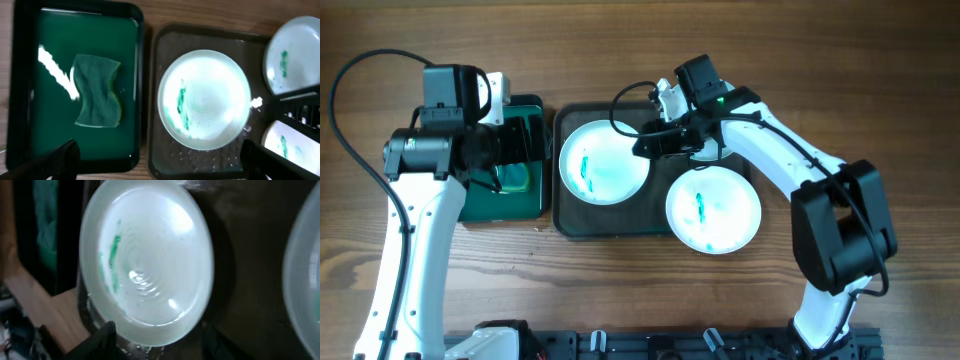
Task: Clean dirty plates on tray and stack at the side
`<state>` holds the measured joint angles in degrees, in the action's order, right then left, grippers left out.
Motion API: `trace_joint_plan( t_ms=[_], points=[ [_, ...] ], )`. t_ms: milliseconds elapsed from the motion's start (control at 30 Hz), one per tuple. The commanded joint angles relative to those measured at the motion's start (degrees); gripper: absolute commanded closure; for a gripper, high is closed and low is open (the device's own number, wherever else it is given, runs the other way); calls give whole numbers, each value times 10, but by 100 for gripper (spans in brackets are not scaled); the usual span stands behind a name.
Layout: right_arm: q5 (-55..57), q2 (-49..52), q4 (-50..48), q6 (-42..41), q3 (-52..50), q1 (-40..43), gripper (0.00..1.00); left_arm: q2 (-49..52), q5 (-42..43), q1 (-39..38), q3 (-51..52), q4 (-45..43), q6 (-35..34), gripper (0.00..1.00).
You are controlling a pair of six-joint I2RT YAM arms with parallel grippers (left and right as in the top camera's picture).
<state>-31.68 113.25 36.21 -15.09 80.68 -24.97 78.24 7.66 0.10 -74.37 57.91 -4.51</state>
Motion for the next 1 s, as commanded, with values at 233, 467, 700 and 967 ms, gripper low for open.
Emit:
trace_joint_plan(
  t_ms=[233,467,700,967],
  points=[
    [200,36,-13,-118,9,-52,74,100,-67,66,-9,9,-97,9],
    [198,64,-33,-136,9,-56,82,148,-67,75,-9,0,-96,10],
    [198,83,-42,-167,9,-56,96,160,-67,75,-9,-10,-94,10],
    [196,84,-42,-175,9,-56,96,217,-67,75,-9,-23,-92,16]
  ],
)
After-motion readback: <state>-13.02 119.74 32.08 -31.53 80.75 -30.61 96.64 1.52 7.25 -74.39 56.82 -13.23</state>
